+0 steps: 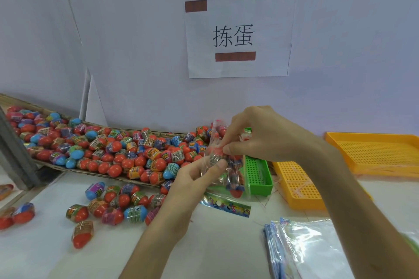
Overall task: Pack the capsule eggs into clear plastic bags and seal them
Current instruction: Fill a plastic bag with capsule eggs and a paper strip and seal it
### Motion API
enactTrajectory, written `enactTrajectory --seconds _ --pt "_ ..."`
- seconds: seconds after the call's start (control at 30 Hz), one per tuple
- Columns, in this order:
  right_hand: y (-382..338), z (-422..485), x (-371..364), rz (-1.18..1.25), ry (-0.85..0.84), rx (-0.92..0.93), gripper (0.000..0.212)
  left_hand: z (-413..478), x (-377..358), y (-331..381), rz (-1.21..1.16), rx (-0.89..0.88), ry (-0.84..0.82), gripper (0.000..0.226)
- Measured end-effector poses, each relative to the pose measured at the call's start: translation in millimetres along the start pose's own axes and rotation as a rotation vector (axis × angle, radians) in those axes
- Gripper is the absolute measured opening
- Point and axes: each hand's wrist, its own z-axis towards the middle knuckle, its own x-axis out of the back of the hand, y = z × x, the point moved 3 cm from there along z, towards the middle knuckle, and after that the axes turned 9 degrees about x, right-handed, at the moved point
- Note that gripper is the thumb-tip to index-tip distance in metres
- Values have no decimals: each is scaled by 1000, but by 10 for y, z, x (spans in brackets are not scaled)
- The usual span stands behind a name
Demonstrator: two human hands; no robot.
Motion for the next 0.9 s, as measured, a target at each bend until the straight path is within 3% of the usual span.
enactTrajectory --seconds 0.3,0.47,0.57,0.7,0.8,0.9 --pt "-42 -9 25 -45 51 18 10 11 -8 33 13 -78 28 42" --pt "-84 -20 5 -57 28 33 15 -38 -64 71 75 -115 64 29" --pt "-100 -18 16 -26 18 27 18 -50 -56 88 55 -44 115 21" --pt "-84 -20 10 5 -6 8 13 28 20 -23 20 12 162 58" --pt "-86 -25 -2 7 -20 15 16 -3 -11 34 61 -31 172 39" --pt "-72 -17 -20 -20 -35 16 18 21 11 21 67 -61 219 41"
